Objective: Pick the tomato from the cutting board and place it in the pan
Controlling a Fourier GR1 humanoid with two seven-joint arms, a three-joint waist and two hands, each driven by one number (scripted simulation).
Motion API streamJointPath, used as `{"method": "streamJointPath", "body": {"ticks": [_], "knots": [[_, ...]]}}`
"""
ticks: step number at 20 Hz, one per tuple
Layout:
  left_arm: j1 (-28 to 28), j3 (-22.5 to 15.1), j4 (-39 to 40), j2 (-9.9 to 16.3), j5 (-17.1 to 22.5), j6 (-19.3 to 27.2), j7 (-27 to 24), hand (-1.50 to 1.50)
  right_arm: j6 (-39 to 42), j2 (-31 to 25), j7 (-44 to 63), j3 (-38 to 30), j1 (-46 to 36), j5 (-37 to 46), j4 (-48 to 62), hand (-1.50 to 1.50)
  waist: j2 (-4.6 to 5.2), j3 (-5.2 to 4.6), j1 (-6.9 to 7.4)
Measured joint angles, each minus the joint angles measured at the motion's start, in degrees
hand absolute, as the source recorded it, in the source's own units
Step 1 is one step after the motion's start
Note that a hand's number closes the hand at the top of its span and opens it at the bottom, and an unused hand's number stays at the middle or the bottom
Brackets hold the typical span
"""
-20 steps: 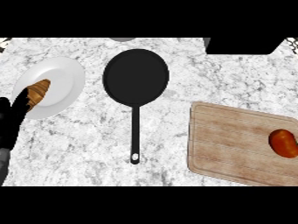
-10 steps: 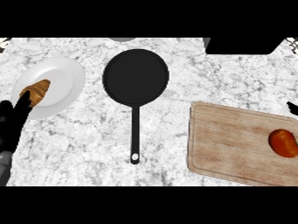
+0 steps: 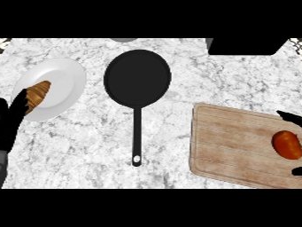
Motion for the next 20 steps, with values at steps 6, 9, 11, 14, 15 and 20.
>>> {"method": "streamJointPath", "body": {"ticks": [6, 9, 11, 14, 15, 20], "knots": [[0.42, 1.07, -0.52, -1.88, -1.93, -0.5, 0.29, 0.0, -5.05, 1.71, -3.52, -1.31, -3.0, 2.56, 2.58, 1.5, -0.04, -0.07, 0.09], [0.61, 1.84, -0.44, -2.92, -3.2, -0.78, 0.28, 0.0, -6.42, 2.57, -4.78, -2.16, -4.89, 3.71, 4.94, 1.5, -0.12, -0.19, 0.12], [0.16, 2.24, -0.72, -3.42, -3.98, -1.11, 0.99, 0.0, -6.64, 2.5, -5.85, -2.9, -5.64, 4.03, 6.65, 1.5, -0.12, -0.19, 0.14], [1.69, 3.12, -2.28, -3.68, -4.36, -1.77, 1.08, 0.0, -7.13, 2.69, -6.1, -3.33, -6.37, 4.49, 7.64, 1.5, -0.16, -0.23, 0.22], [1.38, 3.26, -2.12, -3.6, -4.33, -2.03, 1.02, 0.0, -8.01, 2.7, -4.92, -2.36, -8.01, 6.05, 7.78, 1.5, -0.08, -0.21, 0.44], [-0.09, 1.37, -2.46, -4.77, -5.24, -2.46, 0.74, 0.0, -14.07, 0.5, 3.89, 5.8, -17.15, 19.2, 6.64, 1.5, 0.65, -0.19, 3.52]]}}
